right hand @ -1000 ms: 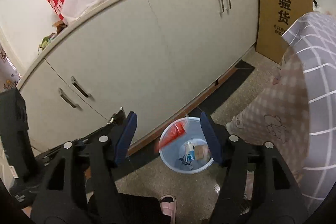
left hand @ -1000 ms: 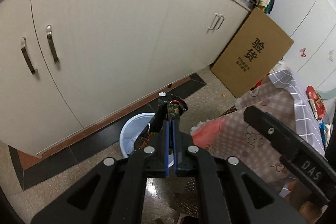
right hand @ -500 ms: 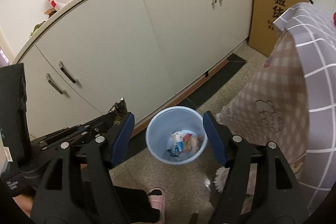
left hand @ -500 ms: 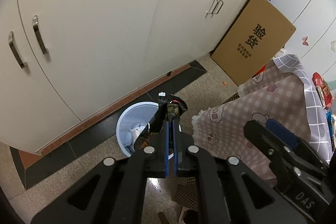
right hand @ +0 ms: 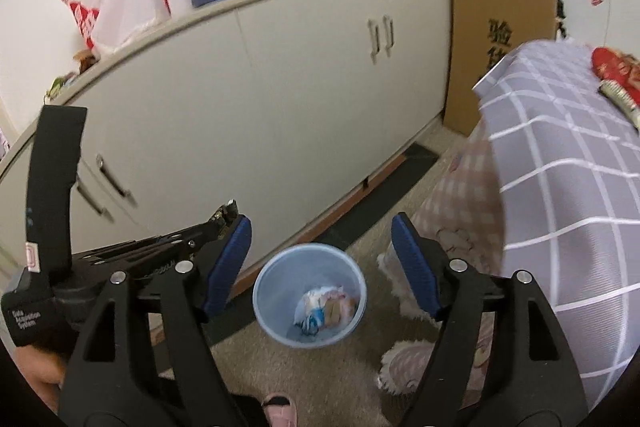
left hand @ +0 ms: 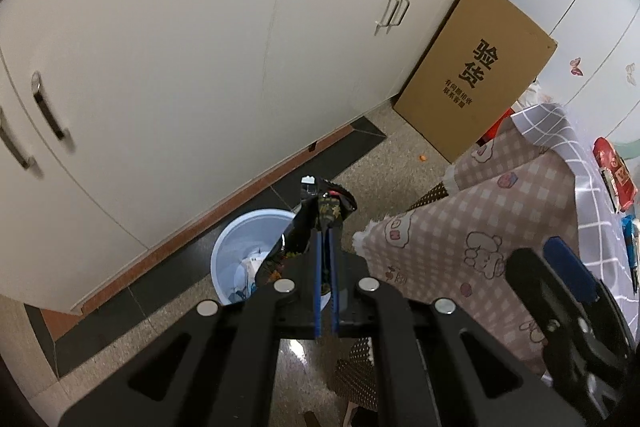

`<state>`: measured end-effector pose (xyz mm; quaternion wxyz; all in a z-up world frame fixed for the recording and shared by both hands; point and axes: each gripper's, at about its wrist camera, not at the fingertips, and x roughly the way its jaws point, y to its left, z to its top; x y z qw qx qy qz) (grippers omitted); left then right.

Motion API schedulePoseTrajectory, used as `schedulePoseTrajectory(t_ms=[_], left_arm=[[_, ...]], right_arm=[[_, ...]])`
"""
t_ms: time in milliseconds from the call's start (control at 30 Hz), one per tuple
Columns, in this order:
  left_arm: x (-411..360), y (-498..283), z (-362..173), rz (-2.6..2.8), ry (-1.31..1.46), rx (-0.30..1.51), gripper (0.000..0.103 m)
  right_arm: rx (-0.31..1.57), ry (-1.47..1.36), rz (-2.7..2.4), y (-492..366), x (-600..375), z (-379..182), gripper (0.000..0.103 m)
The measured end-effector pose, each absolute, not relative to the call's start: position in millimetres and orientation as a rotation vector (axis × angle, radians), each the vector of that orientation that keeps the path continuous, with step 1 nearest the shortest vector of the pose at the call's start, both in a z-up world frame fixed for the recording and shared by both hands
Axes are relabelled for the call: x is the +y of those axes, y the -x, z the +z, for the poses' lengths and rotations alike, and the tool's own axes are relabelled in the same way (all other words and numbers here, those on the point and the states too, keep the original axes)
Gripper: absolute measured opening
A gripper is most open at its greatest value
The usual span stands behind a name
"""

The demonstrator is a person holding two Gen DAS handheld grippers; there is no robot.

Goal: Collect trash
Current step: 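Open the right tool over the wastebasket while the left tool releases the dark wrapper, then move both tools back to the table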

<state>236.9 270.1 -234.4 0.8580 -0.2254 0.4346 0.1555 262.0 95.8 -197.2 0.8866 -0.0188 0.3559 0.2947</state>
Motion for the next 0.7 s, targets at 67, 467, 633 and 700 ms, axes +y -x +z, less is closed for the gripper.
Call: schedulePoseTrajectory(t_ms=[67,467,633,700], left_arm=[[270.6,-242.4,-230.3,0.332,0.465,0.903,0.004],[268.6,-243.7,-209.5,0.386,0.435,0.833,0.062],[258.4,-232.2,-196.2,0.37,0.427,0.814,0.063],[252.5,-227.6,-188.5,0.361,0.421,0.803,0.063]], right_arm=[[0.712,0.024,0.6,-262.6,91.3,-193.4,0.073],[0.702,-0.016,0.571,-263.4,76.7,-191.3,0.073],[0.691,-0.03,0.572,-259.1,68.8,-182.5,0.073],[0.681,-0.039,0.571,-256.1,63.8,-176.0,0.074]])
